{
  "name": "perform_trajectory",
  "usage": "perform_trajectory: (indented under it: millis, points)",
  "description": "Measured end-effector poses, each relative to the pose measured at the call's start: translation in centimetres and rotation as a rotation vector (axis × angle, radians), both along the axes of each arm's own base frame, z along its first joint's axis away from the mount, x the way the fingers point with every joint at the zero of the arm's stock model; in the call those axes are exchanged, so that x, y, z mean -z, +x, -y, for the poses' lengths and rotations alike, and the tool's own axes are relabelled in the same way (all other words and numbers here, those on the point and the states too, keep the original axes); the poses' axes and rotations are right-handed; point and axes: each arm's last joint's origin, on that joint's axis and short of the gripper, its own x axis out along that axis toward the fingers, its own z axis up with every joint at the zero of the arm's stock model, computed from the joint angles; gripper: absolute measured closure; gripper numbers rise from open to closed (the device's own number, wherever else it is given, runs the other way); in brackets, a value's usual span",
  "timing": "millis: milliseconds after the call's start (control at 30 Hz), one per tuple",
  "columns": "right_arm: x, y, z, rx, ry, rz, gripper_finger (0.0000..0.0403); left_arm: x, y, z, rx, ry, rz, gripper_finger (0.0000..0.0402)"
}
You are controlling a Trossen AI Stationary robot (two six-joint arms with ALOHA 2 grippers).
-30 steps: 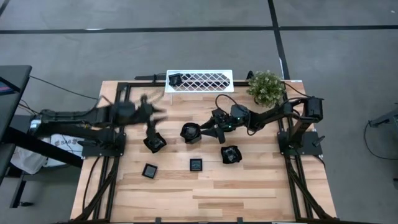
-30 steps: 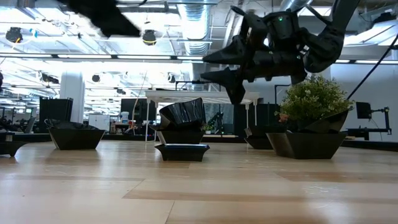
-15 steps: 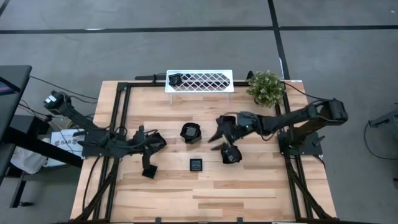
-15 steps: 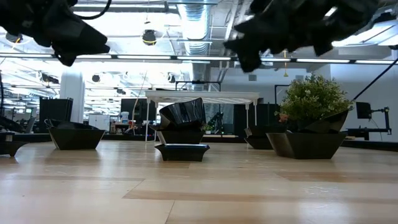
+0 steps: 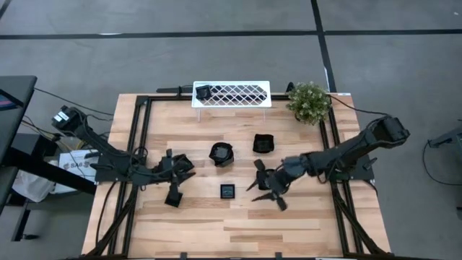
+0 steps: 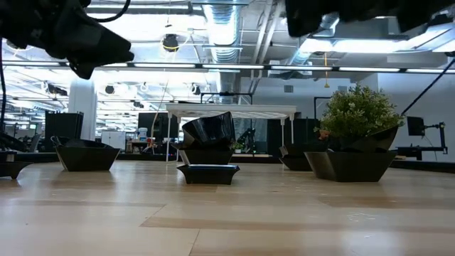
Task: Pick & Place Mini shaped plates
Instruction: Stack the right black square plate on top of the black square plate on the shelf
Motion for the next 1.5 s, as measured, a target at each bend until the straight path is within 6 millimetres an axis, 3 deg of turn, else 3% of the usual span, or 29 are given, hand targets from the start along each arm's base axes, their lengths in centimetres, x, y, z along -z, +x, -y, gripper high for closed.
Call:
perform_trajectory:
  millis: [200, 300, 500, 867, 1067, 1233, 1500]
  points:
    - [2.0, 1.9, -2.3, 0.319, -0.039, -0.181, 0.0238, 1.3, 0.8, 0.6, 0.037, -0.045, -0.033, 0.027]
    - [2.3, 3.0, -3.7, 0.322, -0.058, -0.264, 0.0242, 1.6, 1.5, 1.1, 0.084, -0.035, -0.069, 0.027]
    - [1.9, 5.1, -6.0, 0.298, -0.105, -0.352, 0.0252, -0.5, 2.9, 1.0, 0.165, -0.043, -0.022, 0.027]
    - [5.0, 8.6, -7.5, 0.206, -0.409, -0.39, 0.0278, -4.4, 2.2, -0.6, 0.113, -0.197, 0.163, 0.027]
    - [6.6, 9.9, -7.7, 0.286, -0.474, -0.404, 0.0281, -3.0, 2.3, 0.6, 0.075, -0.379, 0.134, 0.027]
    - [7.7, 10.1, -7.7, 0.328, -0.512, -0.414, 0.0274, -1.6, 2.7, 2.1, 0.043, -0.396, 0.154, 0.027]
    - [7.6, 10.1, -7.7, 0.352, -0.452, -0.422, 0.027, -0.8, 3.2, 3.1, 0.067, -0.441, 0.21, 0.027]
